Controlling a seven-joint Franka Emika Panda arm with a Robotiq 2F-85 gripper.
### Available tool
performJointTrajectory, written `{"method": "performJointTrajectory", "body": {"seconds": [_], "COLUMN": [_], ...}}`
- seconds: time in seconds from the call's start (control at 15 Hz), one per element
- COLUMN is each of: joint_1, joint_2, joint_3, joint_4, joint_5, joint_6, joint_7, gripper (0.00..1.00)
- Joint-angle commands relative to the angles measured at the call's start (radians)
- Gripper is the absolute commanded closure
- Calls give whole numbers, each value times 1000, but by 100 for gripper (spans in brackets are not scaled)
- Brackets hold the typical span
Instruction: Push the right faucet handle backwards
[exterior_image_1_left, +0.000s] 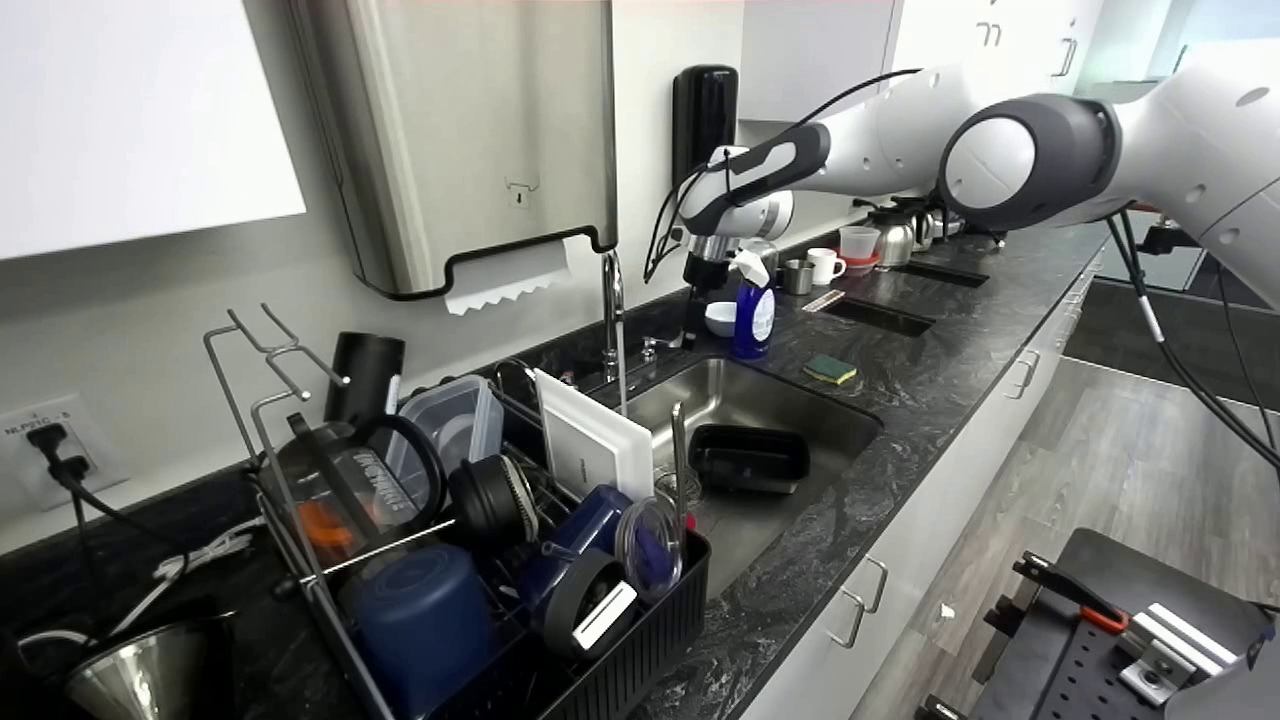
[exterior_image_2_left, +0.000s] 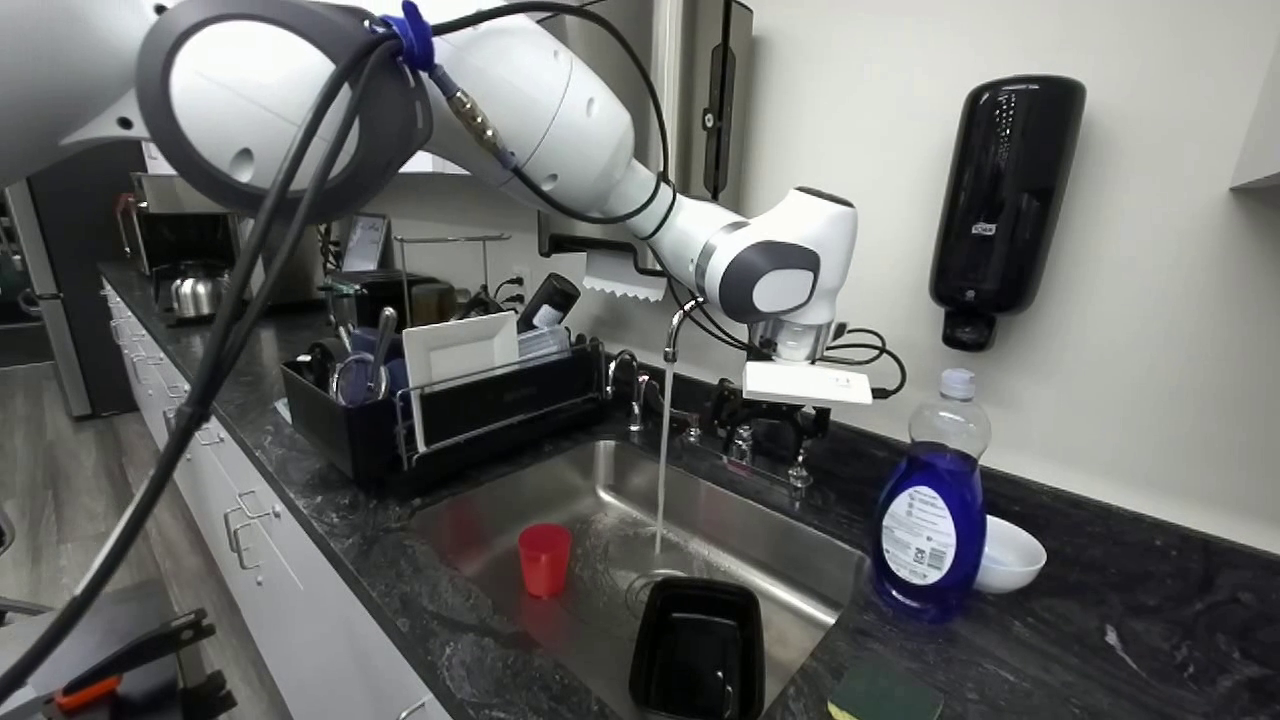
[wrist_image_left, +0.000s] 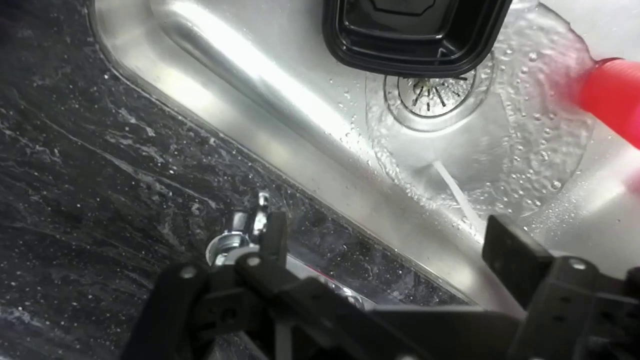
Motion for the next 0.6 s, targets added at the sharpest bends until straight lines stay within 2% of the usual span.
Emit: {"method": "performJointTrajectory", "body": {"seconds": [0.0,0.53], "joint_1": [-7,-14], "joint_2": [59,115], "joint_3": [19,13], "joint_4": [94,177], "joint_5": [-4,-12], "joint_6": [-19,-21], "joint_7": [-39,-56], "gripper": [0,0]}}
